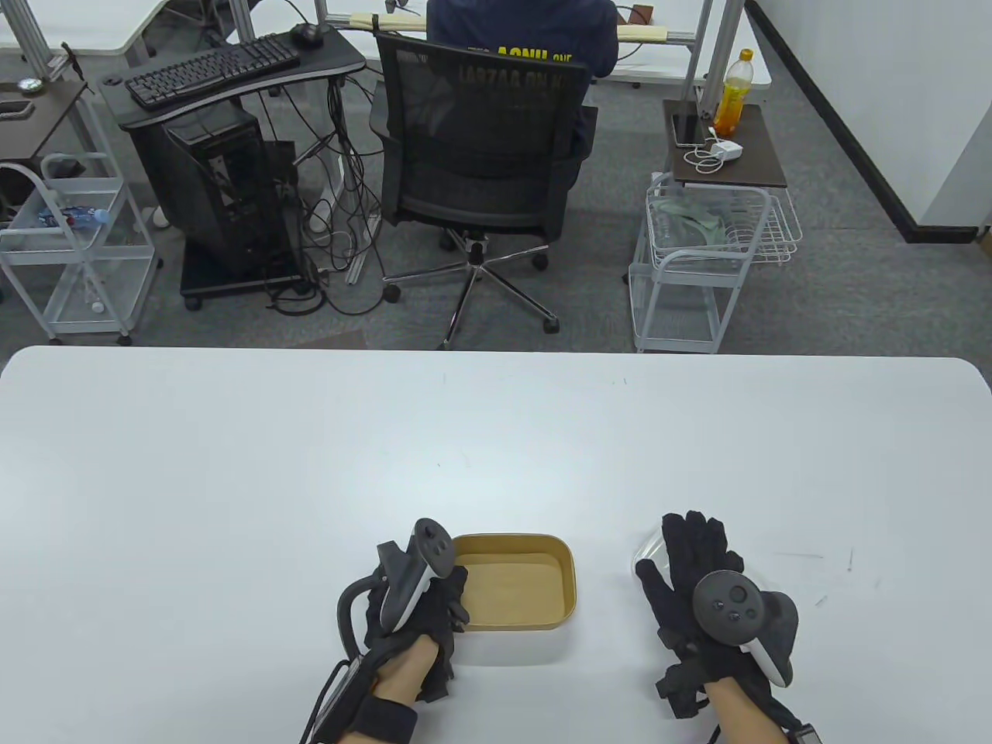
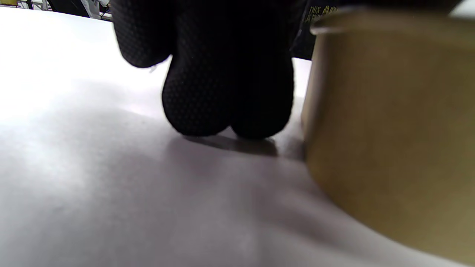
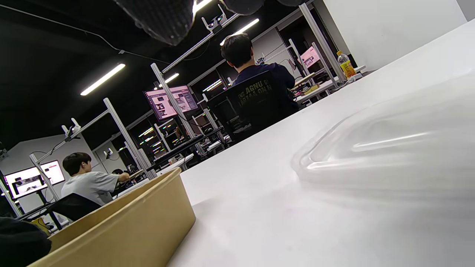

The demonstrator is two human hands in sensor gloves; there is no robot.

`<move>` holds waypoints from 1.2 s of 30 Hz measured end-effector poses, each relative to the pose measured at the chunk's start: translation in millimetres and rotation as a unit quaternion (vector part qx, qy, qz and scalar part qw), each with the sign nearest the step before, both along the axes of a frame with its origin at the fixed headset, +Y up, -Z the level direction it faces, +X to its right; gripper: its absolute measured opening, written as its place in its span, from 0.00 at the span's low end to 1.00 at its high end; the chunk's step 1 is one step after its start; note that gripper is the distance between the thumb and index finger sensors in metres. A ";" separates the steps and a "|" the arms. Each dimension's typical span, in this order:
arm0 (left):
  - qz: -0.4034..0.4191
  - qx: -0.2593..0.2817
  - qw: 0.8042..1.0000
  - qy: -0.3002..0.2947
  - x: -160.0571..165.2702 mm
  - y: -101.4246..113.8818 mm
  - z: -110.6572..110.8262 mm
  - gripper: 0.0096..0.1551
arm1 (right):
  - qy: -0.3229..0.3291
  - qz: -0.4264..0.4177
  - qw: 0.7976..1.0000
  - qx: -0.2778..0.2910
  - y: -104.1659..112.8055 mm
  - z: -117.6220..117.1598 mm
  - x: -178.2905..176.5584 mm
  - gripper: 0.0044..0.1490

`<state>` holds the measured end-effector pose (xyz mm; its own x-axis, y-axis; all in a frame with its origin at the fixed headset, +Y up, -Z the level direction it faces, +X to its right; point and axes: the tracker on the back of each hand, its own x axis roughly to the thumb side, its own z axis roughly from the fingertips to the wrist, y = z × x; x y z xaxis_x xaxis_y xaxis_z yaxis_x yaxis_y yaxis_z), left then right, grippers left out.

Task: Cover the takeout box

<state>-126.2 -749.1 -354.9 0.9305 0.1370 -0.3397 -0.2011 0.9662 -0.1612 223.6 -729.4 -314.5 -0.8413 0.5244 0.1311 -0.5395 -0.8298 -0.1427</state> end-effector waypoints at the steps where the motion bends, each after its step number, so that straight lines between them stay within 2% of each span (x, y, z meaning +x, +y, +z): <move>1: -0.001 0.006 1.000 -0.001 -2.0 2.6 1.5 0.43 | -0.001 0.001 1.000 -0.001 0.1 0.0 0.2 0.44; 9: -0.008 0.100 0.994 -0.035 -31.4 30.2 18.3 0.44 | -0.002 0.002 1.000 -0.006 0.0 0.0 0.0 0.44; 15: -0.006 0.125 0.990 -0.062 -62.2 35.1 34.4 0.45 | 0.001 0.011 1.000 -0.007 -0.5 0.1 -2.5 0.44; 28: -0.036 0.132 0.987 -0.088 -95.6 22.6 52.8 0.45 | -0.001 0.032 0.999 -0.017 -1.7 1.0 -5.2 0.45; 36: -0.024 0.138 0.986 -0.090 -96.9 22.5 57.7 0.44 | -0.075 0.063 0.994 -0.054 -3.0 -2.3 5.8 0.45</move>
